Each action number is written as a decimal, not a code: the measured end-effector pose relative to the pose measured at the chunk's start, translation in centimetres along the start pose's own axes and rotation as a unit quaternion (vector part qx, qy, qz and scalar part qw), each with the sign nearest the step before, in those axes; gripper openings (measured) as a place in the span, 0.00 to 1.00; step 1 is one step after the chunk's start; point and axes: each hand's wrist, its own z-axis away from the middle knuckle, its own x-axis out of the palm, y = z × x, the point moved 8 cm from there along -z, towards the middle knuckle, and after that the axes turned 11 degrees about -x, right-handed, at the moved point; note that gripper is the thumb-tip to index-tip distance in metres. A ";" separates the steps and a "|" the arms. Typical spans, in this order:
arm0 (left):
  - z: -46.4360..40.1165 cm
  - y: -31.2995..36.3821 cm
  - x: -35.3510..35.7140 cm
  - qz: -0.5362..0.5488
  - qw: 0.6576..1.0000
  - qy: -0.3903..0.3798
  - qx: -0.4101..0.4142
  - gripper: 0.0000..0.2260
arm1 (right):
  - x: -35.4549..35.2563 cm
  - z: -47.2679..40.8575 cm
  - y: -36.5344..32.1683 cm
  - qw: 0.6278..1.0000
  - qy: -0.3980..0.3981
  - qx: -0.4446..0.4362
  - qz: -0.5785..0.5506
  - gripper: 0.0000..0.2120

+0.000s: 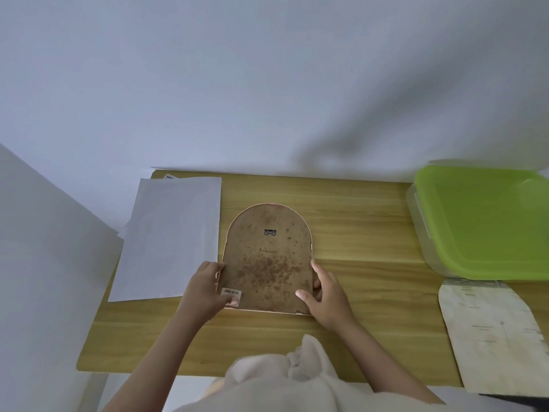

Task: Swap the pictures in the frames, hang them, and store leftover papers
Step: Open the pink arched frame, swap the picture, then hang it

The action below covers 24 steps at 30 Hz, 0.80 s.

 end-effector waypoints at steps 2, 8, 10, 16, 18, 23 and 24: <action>0.1 0.0 0.0 0.003 1.000 0.005 -0.002 0.34 | -0.1 0.0 0.4 0.999 -0.028 -0.001 -0.018 0.38; 0.4 0.2 -0.3 0.019 1.000 0.018 -0.002 0.34 | 0.4 -0.1 -0.1 0.996 -0.083 -0.009 0.025 0.42; 0.5 0.1 -0.3 0.015 1.000 0.025 0.002 0.34 | 0.4 -0.2 -0.3 0.993 -0.105 -0.010 0.051 0.43; 0.5 0.1 0.0 -0.002 1.000 0.023 0.008 0.34 | 0.2 -0.5 -0.3 0.993 -0.110 0.009 0.037 0.43; 0.7 0.3 0.1 -0.025 0.999 0.028 0.010 0.33 | 0.3 -0.5 -0.3 0.994 -0.099 0.018 0.035 0.43; 1.4 0.6 0.1 0.021 1.000 0.019 -0.011 0.29 | 0.9 0.6 -0.8 0.997 -0.036 0.068 -0.012 0.42; 1.5 0.8 -0.1 0.042 0.999 0.015 -0.013 0.28 | 1.0 0.9 -0.8 0.996 -0.017 0.078 -0.041 0.42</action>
